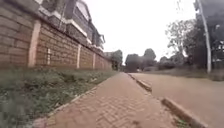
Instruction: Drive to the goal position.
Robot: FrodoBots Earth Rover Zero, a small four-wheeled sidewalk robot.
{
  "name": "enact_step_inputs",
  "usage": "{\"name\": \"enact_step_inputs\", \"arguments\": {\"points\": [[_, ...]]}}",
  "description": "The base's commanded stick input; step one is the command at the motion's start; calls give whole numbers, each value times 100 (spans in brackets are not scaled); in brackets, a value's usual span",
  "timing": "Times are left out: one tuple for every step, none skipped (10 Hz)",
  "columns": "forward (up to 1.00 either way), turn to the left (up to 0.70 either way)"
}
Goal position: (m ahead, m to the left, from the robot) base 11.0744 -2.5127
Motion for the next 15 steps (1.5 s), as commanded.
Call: {"name": "enact_step_inputs", "arguments": {"points": [[70, -35], [70, -35], [70, -35], [70, -28], [70, -7], [70, 0], [70, 0], [70, 0], [70, 0], [70, 0], [70, 0], [70, 0], [70, 0], [70, 5], [70, 17]]}}
